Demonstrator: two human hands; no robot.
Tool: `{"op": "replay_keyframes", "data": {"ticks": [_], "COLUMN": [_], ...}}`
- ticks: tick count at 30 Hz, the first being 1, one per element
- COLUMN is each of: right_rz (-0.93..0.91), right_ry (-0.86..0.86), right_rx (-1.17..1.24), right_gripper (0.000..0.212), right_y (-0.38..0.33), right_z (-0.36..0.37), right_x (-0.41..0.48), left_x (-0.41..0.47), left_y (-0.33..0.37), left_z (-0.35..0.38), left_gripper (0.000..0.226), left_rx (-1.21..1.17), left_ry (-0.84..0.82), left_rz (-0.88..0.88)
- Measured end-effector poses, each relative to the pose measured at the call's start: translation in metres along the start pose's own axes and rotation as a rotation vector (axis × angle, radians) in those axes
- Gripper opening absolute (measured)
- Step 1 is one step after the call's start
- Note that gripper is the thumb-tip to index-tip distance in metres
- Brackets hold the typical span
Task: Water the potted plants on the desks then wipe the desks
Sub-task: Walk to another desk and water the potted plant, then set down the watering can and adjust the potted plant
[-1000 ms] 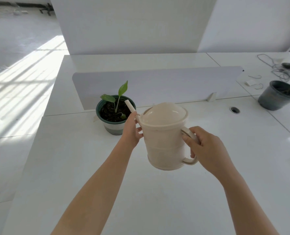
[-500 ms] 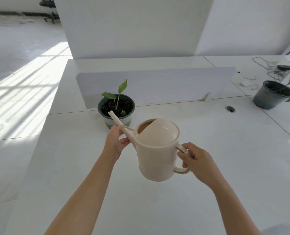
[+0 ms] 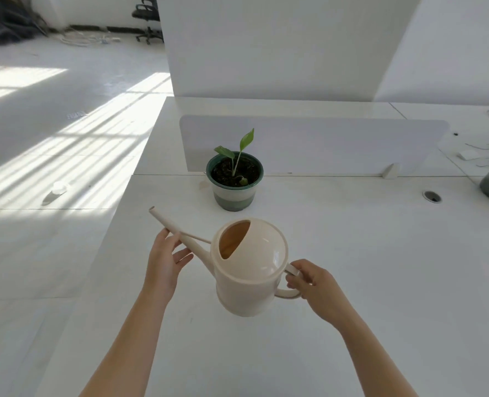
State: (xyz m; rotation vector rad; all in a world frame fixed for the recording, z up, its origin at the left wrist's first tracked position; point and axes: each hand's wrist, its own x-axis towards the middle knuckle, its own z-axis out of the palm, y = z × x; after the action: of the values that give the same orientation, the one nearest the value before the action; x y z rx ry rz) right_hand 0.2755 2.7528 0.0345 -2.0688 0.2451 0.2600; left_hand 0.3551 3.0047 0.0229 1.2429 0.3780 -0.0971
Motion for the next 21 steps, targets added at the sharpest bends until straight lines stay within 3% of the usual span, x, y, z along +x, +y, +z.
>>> {"op": "replay_keyframes", "data": {"ticks": [11, 21], "right_rz": [-0.095, -0.12], "right_ry": [-0.197, -0.238], "right_rx": [-0.076, -0.093], "right_gripper": [0.012, 0.011], "right_y": [-0.004, 0.0], "right_z": [0.052, 0.077], "right_x": [0.017, 0.02], "left_x": [-0.044, -0.059], "left_y": [-0.018, -0.025], "left_z": [-0.079, -0.097], "left_gripper": [0.041, 0.046], "left_rx": [-0.057, -0.049], "left_ry": [0.235, 0.305], "left_rz": [0.02, 0.009]}}
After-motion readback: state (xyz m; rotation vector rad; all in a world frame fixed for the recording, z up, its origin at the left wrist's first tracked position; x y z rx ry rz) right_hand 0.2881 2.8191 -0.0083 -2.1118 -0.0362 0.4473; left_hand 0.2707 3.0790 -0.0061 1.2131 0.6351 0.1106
